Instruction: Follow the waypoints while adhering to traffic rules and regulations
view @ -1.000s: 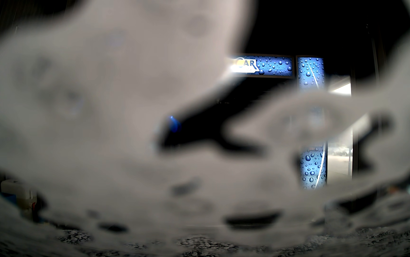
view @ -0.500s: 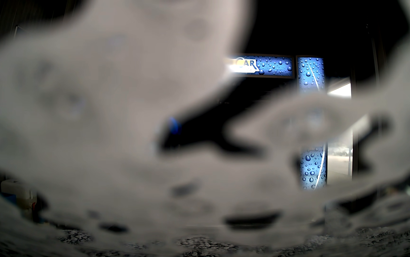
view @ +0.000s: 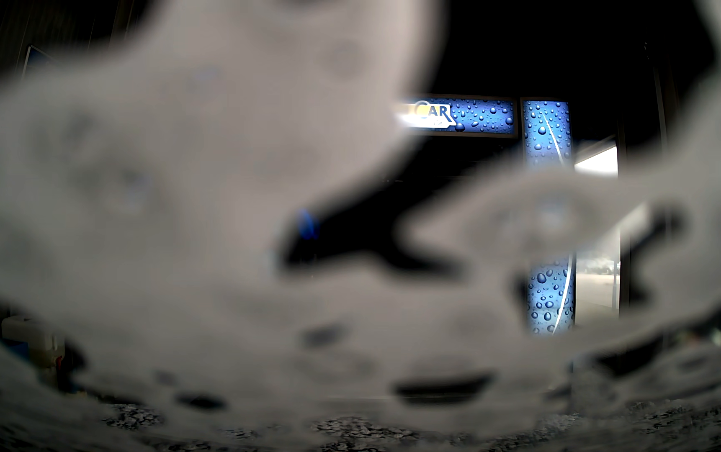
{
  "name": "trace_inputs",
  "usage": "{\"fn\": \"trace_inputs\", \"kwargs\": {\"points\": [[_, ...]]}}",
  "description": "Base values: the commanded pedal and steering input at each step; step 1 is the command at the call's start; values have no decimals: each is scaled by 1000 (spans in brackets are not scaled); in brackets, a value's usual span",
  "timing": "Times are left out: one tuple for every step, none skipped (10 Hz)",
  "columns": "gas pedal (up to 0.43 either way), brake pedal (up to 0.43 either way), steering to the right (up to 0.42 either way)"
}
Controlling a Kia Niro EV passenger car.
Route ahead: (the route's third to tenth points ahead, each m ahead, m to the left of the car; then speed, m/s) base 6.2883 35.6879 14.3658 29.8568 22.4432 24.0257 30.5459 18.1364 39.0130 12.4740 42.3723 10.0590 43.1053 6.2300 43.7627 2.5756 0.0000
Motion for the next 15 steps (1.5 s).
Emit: {"fn": "trace_inputs", "kwargs": {"points": [[0,0,-15],[0,0,-14],[0,0,-14],[0,6,-14],[0,0,-14],[0,0,-14],[0,0,-14],[0,0,-15],[0,0,-14],[0,0,-15],[0,0,-14],[0,0,-14],[0,6,-15],[0,0,-14],[0,0,-14]]}}
